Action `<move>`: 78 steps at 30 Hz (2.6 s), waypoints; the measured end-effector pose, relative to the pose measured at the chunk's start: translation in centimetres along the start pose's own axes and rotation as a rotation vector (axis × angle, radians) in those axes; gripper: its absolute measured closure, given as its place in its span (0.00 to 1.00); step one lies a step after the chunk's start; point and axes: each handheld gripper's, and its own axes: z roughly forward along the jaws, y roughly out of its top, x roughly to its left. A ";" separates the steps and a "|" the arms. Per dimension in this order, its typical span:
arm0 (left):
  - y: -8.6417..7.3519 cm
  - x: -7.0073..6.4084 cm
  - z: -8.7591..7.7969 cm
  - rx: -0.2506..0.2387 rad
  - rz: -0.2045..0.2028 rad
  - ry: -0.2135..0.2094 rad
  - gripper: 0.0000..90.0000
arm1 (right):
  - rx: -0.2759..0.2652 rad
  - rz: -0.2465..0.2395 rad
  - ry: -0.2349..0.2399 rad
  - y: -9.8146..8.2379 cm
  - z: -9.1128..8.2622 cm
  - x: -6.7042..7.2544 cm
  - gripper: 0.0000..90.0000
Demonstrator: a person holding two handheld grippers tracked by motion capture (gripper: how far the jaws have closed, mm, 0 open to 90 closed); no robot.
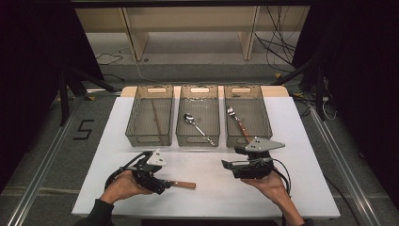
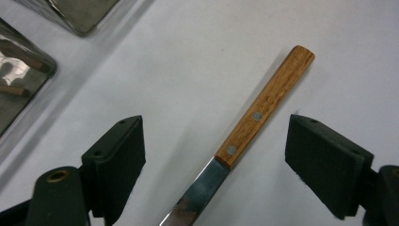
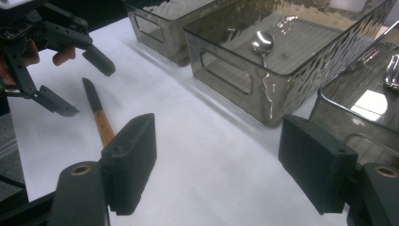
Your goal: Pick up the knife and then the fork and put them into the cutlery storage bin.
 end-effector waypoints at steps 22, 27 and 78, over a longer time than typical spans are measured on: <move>0.7 -0.4 1.8 0.130 0.093 -0.006 0.34 | 0.012 -0.026 0.036 -1.1 -0.1 1.6 0.28; 0.8 -0.4 2.4 0.168 0.102 -0.022 0.38 | 0.017 -0.022 0.038 -1.3 0.0 1.5 0.28; 1.9 -0.6 0.6 0.137 0.002 -0.125 0.85 | 0.016 -0.123 0.092 -0.8 0.7 4.5 0.31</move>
